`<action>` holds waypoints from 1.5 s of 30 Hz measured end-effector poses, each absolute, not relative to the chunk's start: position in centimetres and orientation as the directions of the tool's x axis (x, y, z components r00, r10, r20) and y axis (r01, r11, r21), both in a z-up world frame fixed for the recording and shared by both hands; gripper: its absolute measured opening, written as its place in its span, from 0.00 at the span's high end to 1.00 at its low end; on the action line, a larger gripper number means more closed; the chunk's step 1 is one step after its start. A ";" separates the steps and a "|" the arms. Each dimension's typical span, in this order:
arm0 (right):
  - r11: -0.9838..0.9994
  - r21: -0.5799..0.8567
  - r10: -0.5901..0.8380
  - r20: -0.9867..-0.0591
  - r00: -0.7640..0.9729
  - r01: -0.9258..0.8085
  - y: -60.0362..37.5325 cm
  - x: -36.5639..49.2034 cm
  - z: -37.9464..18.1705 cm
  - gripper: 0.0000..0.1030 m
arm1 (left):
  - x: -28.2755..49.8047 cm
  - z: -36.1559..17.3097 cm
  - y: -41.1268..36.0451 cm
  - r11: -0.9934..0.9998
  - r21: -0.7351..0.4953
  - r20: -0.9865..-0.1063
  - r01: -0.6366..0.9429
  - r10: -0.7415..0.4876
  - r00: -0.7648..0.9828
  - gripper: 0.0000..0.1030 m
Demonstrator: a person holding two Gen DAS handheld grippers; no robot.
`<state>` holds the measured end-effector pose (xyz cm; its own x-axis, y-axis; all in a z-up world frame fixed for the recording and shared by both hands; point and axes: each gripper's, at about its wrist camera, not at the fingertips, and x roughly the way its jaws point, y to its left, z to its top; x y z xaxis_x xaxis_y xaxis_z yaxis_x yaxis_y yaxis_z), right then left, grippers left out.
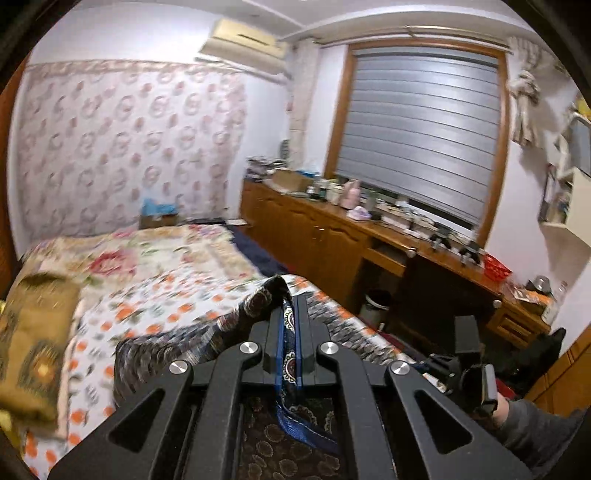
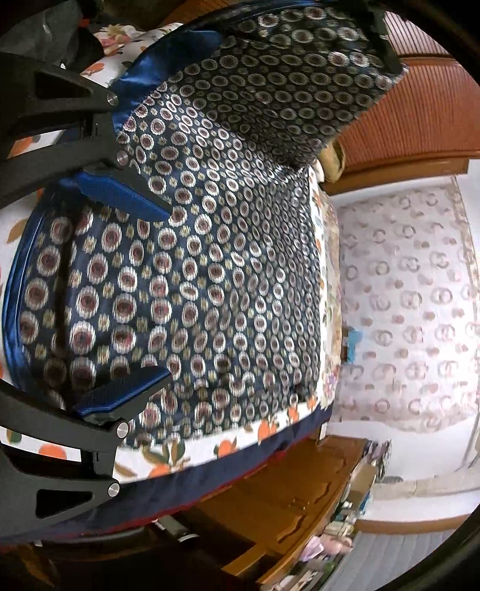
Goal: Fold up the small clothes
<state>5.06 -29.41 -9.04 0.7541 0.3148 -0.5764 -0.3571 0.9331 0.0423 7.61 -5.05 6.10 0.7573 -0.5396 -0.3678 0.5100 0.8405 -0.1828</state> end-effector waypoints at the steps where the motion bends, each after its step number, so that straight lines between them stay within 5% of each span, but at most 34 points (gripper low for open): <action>1: 0.935 0.045 0.313 -0.573 0.758 -0.352 -29.8 4.9 -8.9 0.21 | 7.8 6.5 -5.9 0.832 -0.176 -0.369 0.527 -0.552 0.748 0.95; 10: 0.947 0.073 0.298 -0.554 0.777 -0.312 -32.9 4.0 -8.5 0.21 | 9.3 6.2 -12.3 0.784 -0.131 -0.463 0.607 -0.590 0.662 0.94; 13: 0.949 0.071 0.293 -0.558 0.776 -0.306 -33.3 3.9 -8.6 0.20 | 9.9 4.3 -13.2 0.763 -0.127 -0.540 0.633 -0.589 0.601 0.85; 21: 0.951 0.073 0.288 -0.559 0.777 -0.299 -33.6 5.0 -7.9 0.21 | 9.3 3.0 -12.0 0.791 -0.135 -0.546 0.597 -0.562 0.621 0.21; 35: 0.943 0.015 0.286 -0.551 0.784 -0.333 -31.9 6.3 -6.9 0.20 | 8.1 0.5 -6.3 0.875 -0.131 -0.541 0.466 -0.457 0.706 0.21; 45: 0.916 -0.058 0.270 -0.641 0.718 -0.396 -29.1 10.7 -8.5 0.21 | 7.5 -1.6 -3.5 0.903 -0.143 -0.551 0.405 -0.413 0.725 0.21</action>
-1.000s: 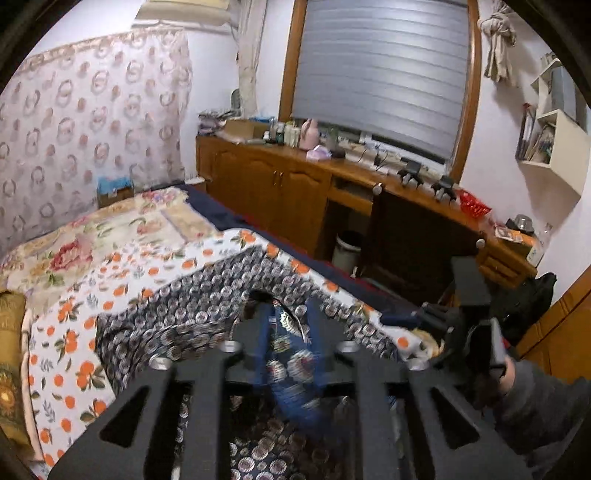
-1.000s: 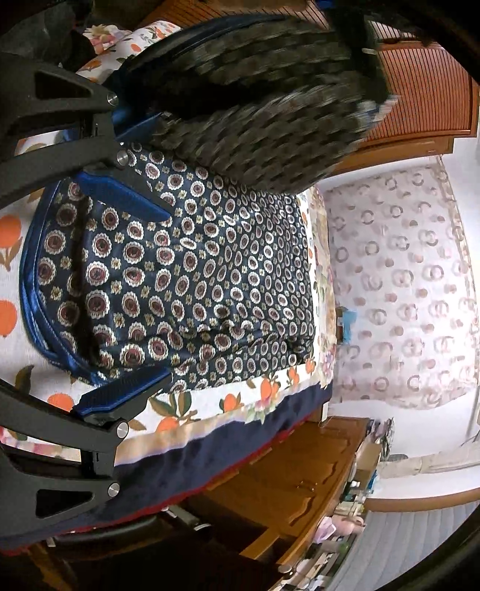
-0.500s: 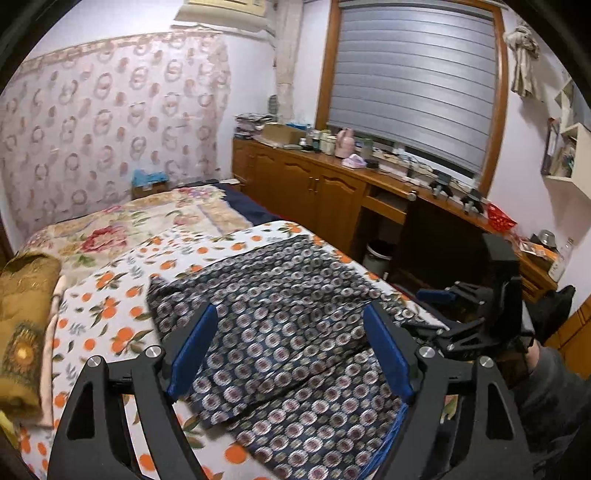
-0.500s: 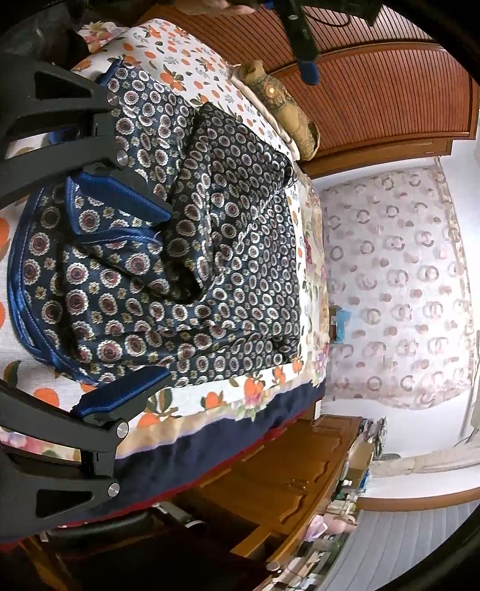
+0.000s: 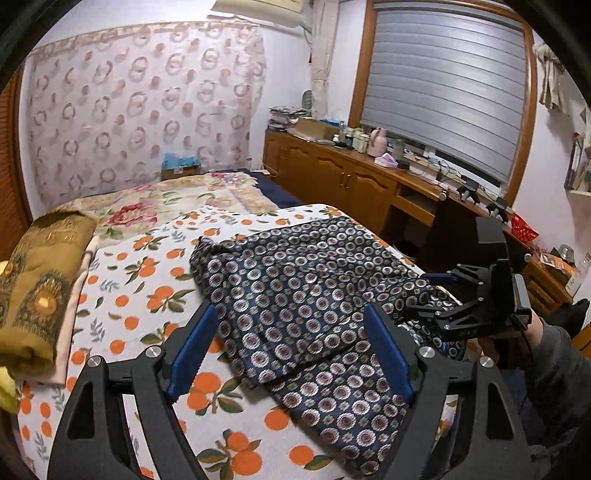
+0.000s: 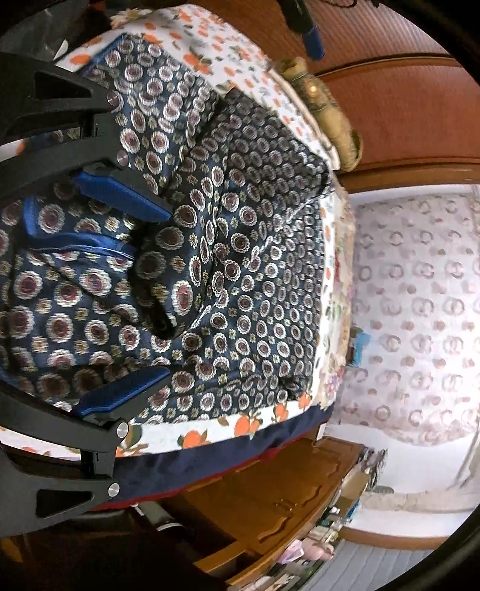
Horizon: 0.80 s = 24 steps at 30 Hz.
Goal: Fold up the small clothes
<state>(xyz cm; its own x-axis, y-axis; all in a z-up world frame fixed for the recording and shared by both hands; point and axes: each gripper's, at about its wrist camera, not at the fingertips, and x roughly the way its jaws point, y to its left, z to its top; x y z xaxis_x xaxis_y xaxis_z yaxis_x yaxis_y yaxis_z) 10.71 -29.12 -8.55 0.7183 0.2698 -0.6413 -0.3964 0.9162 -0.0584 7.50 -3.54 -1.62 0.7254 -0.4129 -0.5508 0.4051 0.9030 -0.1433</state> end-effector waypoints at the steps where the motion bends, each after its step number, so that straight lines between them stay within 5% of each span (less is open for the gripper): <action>1: 0.914 -0.066 0.267 -0.646 0.715 -0.401 -28.9 11.1 -8.6 0.21 | 7.4 -1.8 -3.4 0.905 -0.144 -0.552 0.399 -0.408 0.727 0.21; 7: 0.902 -0.093 0.257 -0.670 0.696 -0.422 -27.7 13.4 -9.2 0.22 | 7.2 -3.0 -2.5 0.913 -0.156 -0.566 0.376 -0.395 0.724 0.21; 10: 0.900 -0.068 0.274 -0.680 0.681 -0.430 -27.7 14.2 -9.5 0.32 | 7.2 -3.5 -2.2 0.916 -0.162 -0.572 0.368 -0.391 0.721 0.21; 18: 0.885 -0.028 0.325 -0.678 0.660 -0.465 -27.6 13.8 -9.5 0.82 | 7.2 -4.2 -1.8 0.921 -0.165 -0.584 0.353 -0.379 0.717 0.21; 24: 0.876 -0.008 0.376 -0.616 0.693 -0.482 -27.9 11.4 -7.9 0.93 | 7.4 -4.2 -1.8 0.924 -0.153 -0.582 0.350 -0.370 0.724 0.21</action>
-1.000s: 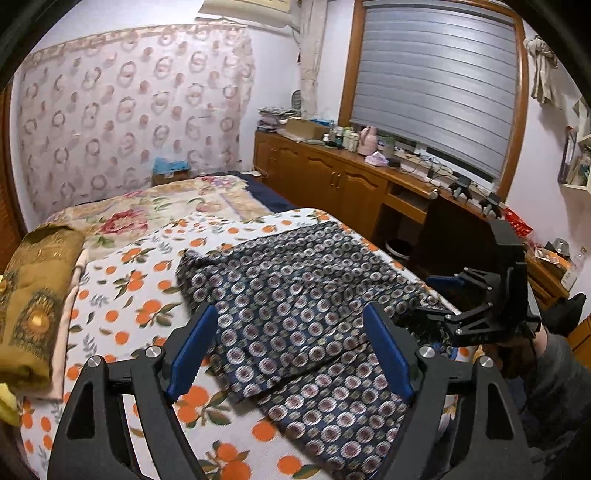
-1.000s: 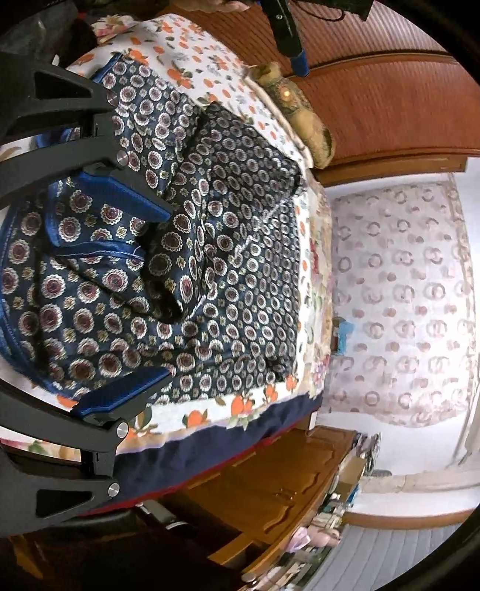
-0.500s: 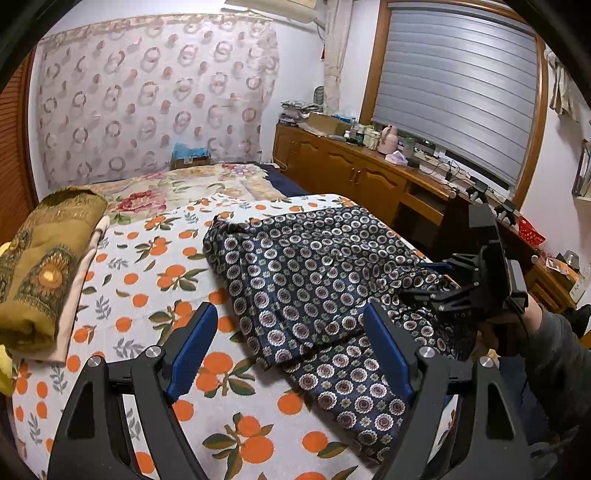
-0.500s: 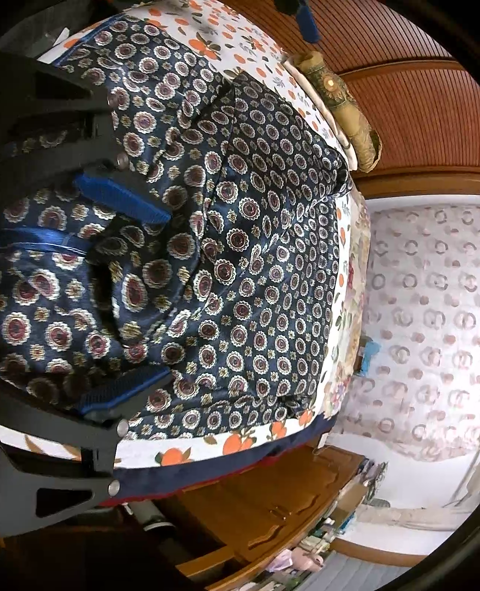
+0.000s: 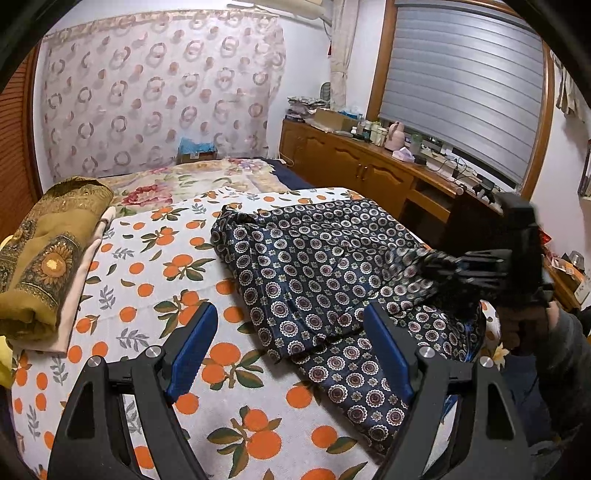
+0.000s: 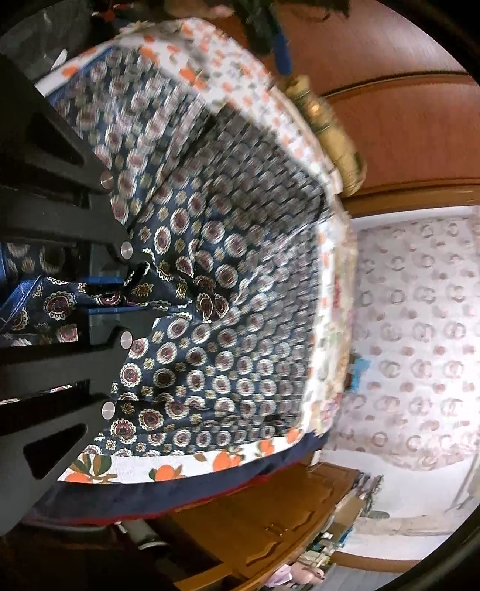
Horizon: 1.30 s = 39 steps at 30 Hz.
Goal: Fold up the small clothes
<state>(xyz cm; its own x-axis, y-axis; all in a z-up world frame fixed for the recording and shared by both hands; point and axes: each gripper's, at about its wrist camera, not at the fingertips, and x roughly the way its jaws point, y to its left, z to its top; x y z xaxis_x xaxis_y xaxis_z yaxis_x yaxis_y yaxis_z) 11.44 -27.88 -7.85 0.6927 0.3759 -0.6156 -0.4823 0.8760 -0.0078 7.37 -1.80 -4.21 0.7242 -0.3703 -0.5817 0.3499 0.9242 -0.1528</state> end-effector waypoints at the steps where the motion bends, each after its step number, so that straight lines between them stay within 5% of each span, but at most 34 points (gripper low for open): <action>1: 0.874 0.000 0.390 -0.595 0.702 -0.486 -28.1 10.8 -7.3 0.93 | 7.4 -4.2 -1.8 0.925 -0.151 -0.582 0.349 -0.369 0.725 0.21; 10: 0.897 0.003 0.390 -0.474 0.790 -0.441 -31.6 5.7 -3.6 0.94 | 7.4 -4.3 -1.9 0.927 -0.145 -0.582 0.345 -0.362 0.728 0.21; 16: 0.926 -0.009 0.311 -0.554 0.772 -0.379 -32.9 5.9 -5.3 0.93 | 7.5 -4.5 -2.1 0.929 -0.142 -0.589 0.341 -0.356 0.725 0.21; 19: 0.933 -0.053 0.260 -0.586 0.767 -0.357 -32.4 6.1 -6.2 0.87 | 7.5 -4.5 -2.1 0.931 -0.143 -0.590 0.336 -0.353 0.726 0.21; 23: 0.936 -0.086 0.237 -0.560 0.793 -0.341 -31.5 5.7 -5.3 0.58 | 7.4 -4.5 -2.1 0.932 -0.143 -0.588 0.333 -0.351 0.729 0.21; 27: 0.927 -0.074 0.280 -0.516 0.810 -0.367 -30.6 5.1 -3.7 0.46 | 7.4 -4.5 -1.9 0.934 -0.148 -0.581 0.324 -0.347 0.736 0.21; 39: 0.797 -0.097 0.440 -0.584 0.682 -0.596 -19.9 6.2 -4.9 0.43 | 6.9 -4.4 -0.7 0.943 -0.155 -0.570 0.296 -0.330 0.753 0.21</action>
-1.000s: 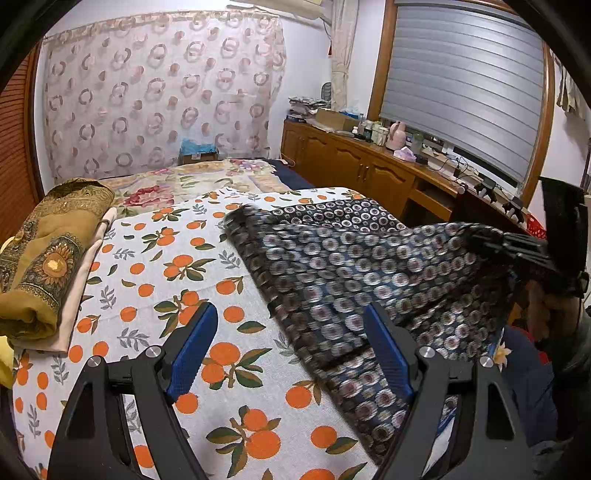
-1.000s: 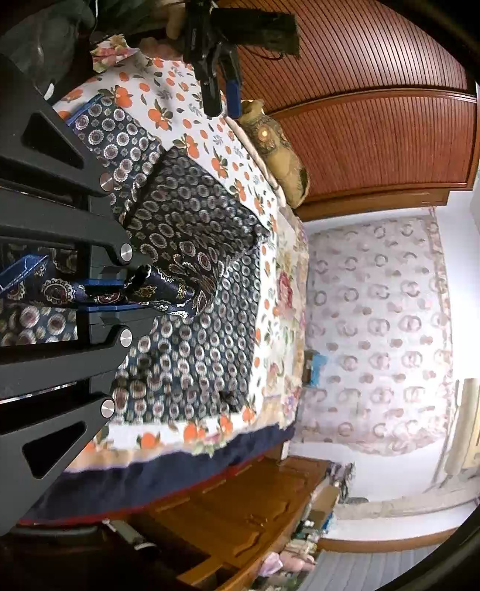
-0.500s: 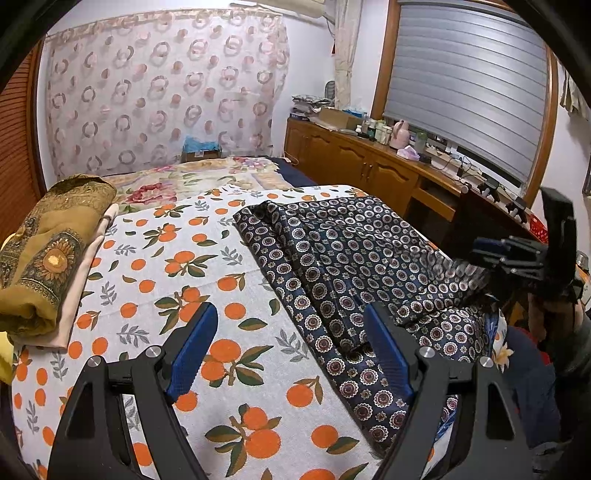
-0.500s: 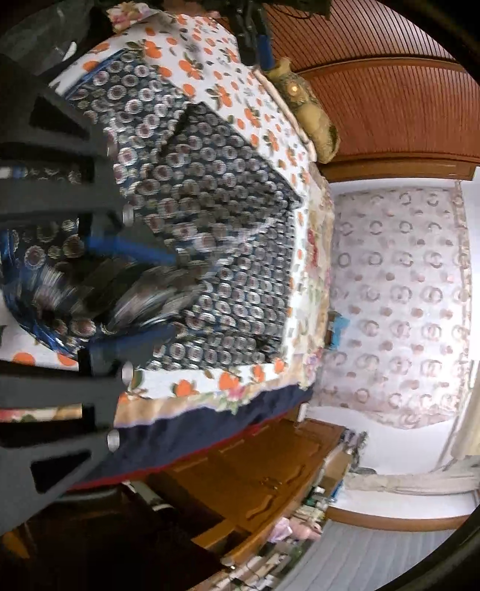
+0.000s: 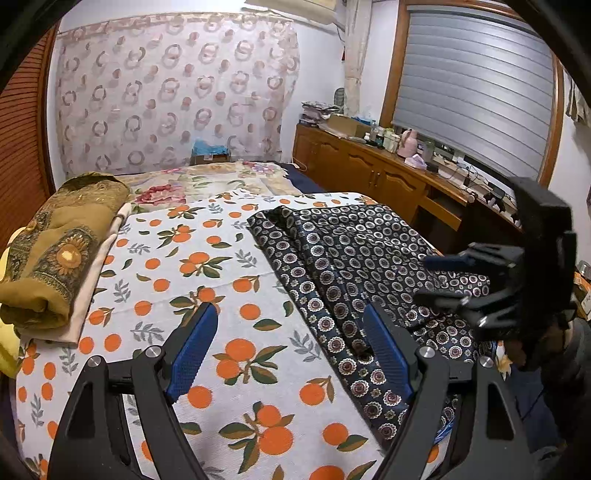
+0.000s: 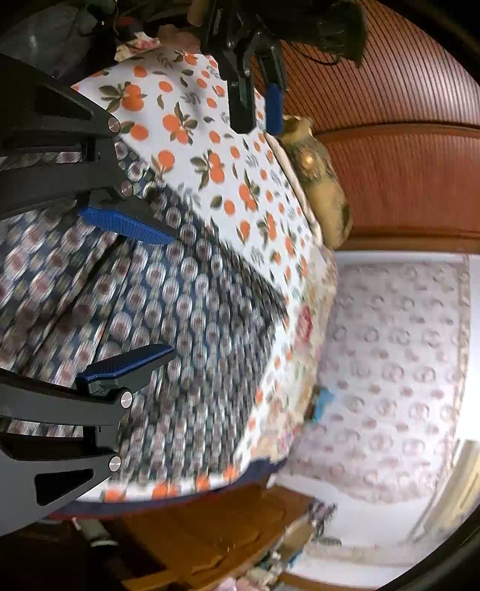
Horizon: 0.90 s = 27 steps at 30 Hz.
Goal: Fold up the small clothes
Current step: 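Smooth the folded pajama top with the right gripper and grasp its edge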
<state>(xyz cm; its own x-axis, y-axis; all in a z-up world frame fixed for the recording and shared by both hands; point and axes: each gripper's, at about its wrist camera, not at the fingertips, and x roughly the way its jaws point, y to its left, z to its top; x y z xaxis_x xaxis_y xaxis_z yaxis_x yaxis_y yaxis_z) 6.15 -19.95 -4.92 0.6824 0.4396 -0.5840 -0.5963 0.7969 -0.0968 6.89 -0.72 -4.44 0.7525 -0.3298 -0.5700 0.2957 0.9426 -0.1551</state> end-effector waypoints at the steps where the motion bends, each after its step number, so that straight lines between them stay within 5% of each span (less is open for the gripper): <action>1: 0.787 -0.091 0.448 -0.596 0.667 -0.610 -19.4 6.6 -5.2 0.43 | 6.9 -4.5 -0.6 0.943 -0.157 -0.570 0.293 -0.329 0.753 0.21; 13: 0.702 -0.088 0.439 -0.727 0.527 -0.707 -13.8 10.2 -8.7 0.43 | 6.8 -5.1 0.0 0.943 -0.176 -0.573 0.284 -0.333 0.749 0.21; 23: 0.689 -0.139 0.409 -0.735 0.540 -0.711 -12.7 10.5 -10.4 0.44 | 6.7 -5.4 -0.4 0.941 -0.179 -0.580 0.289 -0.338 0.741 0.21; 25: 0.686 -0.139 0.414 -0.733 0.540 -0.714 -12.7 10.6 -10.7 0.52 | 6.7 -5.4 -0.5 0.941 -0.179 -0.581 0.289 -0.338 0.741 0.21; 27: 0.692 -0.120 0.426 -0.728 0.537 -0.712 -13.3 10.6 -10.5 0.85 | 6.7 -5.4 -0.5 0.940 -0.179 -0.580 0.290 -0.339 0.740 0.21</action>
<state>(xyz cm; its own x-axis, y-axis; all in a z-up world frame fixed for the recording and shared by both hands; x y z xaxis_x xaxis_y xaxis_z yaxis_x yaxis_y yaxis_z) 10.58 -13.29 -10.52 0.5369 0.4257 -0.7284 -0.7118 0.6920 -0.1201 6.68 -0.50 -5.41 0.7405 -0.3389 -0.5804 0.2900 0.9402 -0.1789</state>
